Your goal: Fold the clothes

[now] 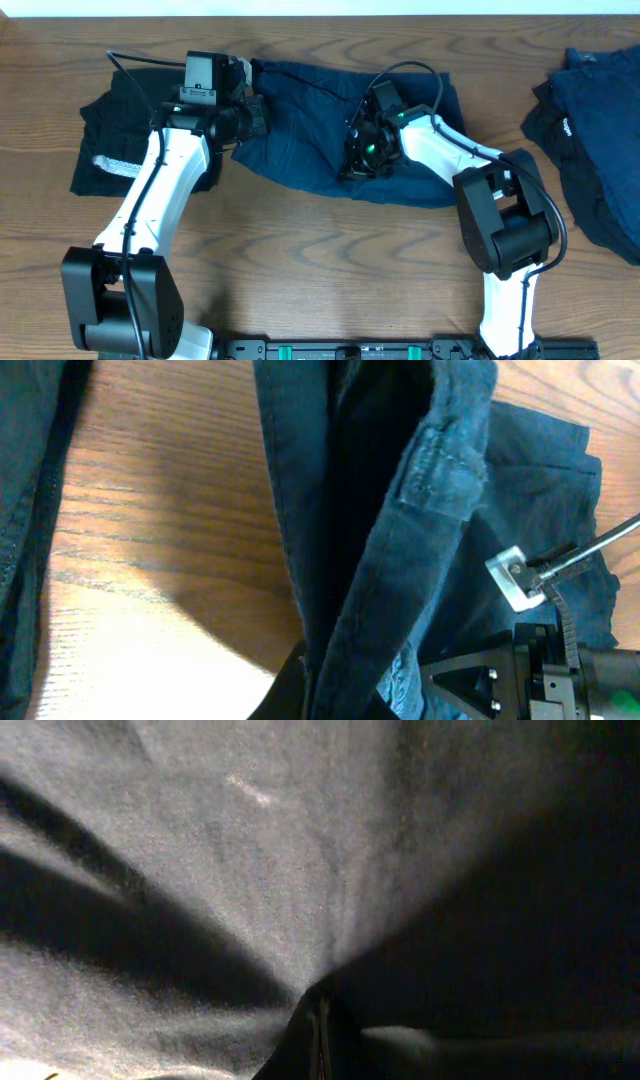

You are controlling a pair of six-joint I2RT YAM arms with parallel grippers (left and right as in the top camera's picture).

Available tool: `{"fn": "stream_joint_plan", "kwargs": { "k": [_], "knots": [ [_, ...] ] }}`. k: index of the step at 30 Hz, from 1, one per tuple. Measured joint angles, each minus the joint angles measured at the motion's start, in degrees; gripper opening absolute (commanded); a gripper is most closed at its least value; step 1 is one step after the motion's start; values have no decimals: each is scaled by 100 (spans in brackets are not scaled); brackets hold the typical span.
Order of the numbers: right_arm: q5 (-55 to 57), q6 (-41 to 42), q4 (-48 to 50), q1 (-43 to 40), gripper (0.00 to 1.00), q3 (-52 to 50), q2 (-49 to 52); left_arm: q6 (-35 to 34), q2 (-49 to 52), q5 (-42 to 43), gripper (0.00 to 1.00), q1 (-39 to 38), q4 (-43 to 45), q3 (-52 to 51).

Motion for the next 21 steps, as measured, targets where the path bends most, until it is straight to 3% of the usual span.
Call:
{"fn": "stream_joint_plan", "kwargs": {
  "k": [7, 15, 21],
  "knots": [
    [-2, -61, -299, -205, 1, 787, 0, 2, 0, -2, 6, 0, 0, 2],
    [131, 4, 433, -861, 1, 1180, -114, 0, 0, -2, 6, 0, 0, 2],
    [245, 33, 754, -815, 1, 1180, -66, 0, 0, -2, 6, 0, 0, 2]
  ]
}}
